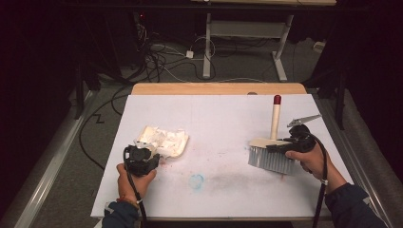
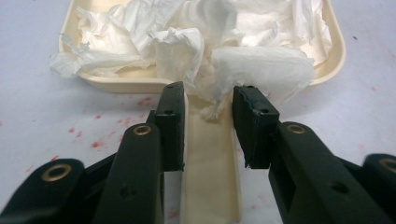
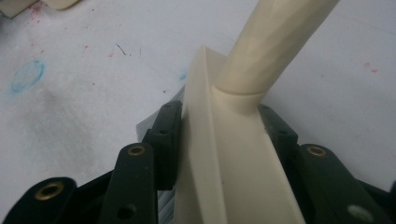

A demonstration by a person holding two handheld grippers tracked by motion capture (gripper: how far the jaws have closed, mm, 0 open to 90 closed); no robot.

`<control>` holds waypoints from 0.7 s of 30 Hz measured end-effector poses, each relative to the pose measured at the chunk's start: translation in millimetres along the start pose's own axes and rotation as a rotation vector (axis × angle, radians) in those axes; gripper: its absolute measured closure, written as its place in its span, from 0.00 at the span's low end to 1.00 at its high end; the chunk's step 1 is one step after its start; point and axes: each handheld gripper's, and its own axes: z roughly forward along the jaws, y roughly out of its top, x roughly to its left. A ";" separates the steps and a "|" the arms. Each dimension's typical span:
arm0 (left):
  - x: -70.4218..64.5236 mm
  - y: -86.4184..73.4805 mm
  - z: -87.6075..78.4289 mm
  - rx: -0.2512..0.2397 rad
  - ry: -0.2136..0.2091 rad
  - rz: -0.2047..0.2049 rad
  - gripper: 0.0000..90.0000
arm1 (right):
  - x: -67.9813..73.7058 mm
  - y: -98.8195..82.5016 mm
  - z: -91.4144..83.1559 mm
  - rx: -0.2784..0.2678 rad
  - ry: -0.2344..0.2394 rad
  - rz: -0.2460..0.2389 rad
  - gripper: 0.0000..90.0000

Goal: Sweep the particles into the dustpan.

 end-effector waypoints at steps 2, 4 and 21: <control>4.6 0.1 0.1 -0.007 0.023 -0.025 0.71 | -0.4 0.1 -0.1 0.003 0.000 0.000 0.65; 10.3 0.0 0.2 -0.014 0.044 -0.057 0.71 | -1.0 -0.1 -0.1 0.001 0.000 0.002 0.65; 2.2 -3.1 -20.3 -0.116 -0.057 0.030 0.49 | -8.2 5.2 0.8 0.001 -0.054 -0.006 0.54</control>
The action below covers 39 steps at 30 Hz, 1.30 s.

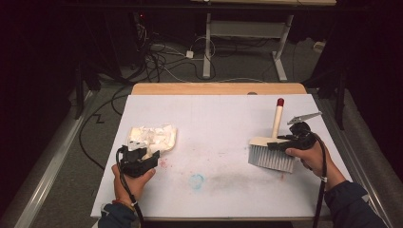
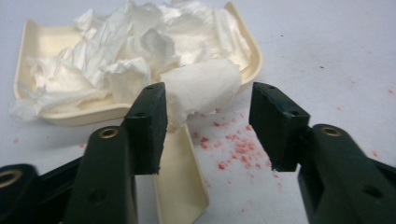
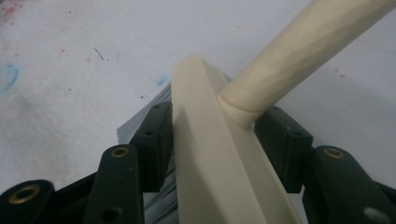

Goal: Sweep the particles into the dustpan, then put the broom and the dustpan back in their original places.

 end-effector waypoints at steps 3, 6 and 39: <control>3.1 0.5 -4.2 -0.006 -0.025 0.016 0.46 | -2.6 4.1 2.5 0.006 -0.017 -0.022 0.49; 6.7 -0.2 -6.3 -0.014 -0.036 0.026 0.42 | -5.7 8.9 5.7 0.019 -0.039 -0.043 0.44; -10.8 -29.3 -28.3 -0.152 -0.049 0.344 0.20 | 65.4 -46.9 -40.8 -0.418 -0.342 -0.226 0.26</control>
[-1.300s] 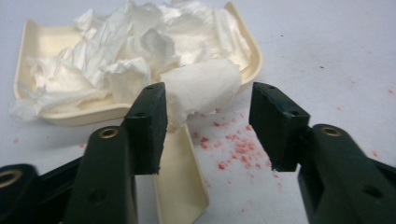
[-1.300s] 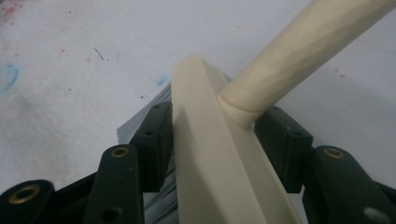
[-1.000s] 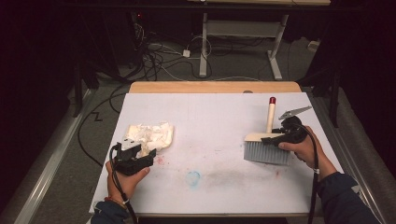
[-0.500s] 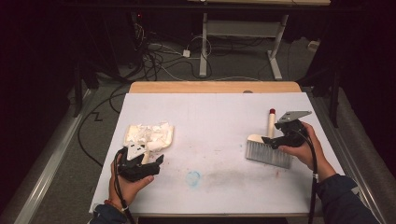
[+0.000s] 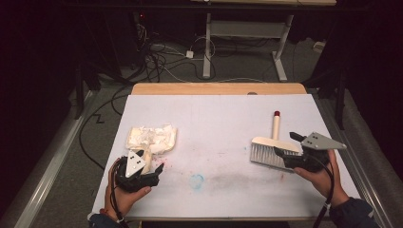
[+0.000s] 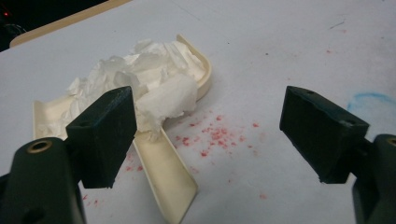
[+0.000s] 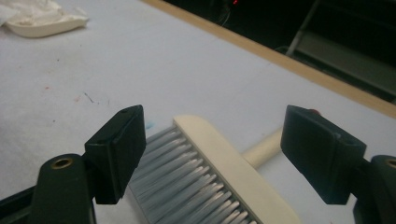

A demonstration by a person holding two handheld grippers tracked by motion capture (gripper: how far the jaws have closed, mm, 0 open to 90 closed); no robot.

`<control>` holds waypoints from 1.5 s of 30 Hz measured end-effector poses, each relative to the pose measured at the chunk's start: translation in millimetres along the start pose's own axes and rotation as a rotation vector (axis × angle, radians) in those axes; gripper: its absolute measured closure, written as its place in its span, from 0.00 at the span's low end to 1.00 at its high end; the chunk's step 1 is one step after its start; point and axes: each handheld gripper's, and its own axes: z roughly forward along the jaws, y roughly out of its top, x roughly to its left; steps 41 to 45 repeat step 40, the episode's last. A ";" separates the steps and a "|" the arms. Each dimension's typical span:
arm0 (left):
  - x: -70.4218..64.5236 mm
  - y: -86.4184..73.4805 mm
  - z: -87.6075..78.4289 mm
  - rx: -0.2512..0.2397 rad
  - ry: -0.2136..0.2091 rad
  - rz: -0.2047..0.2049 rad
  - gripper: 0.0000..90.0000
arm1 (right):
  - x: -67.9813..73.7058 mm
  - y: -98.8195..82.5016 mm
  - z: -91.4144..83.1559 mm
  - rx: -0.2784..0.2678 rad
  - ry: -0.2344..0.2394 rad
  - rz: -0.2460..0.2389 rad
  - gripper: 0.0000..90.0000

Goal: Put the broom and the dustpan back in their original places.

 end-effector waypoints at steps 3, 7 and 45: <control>-4.2 -4.0 1.2 0.015 0.001 0.031 0.20 | 6.1 -11.7 -10.8 -0.041 -0.023 0.014 0.27; -12.7 -7.1 3.1 0.017 -0.003 0.077 0.20 | 19.7 -27.2 -20.7 -0.060 -0.072 -0.037 0.27; -19.9 -5.6 9.3 0.025 0.003 0.095 0.20 | 28.5 -31.1 -22.5 -0.079 -0.074 -0.083 0.26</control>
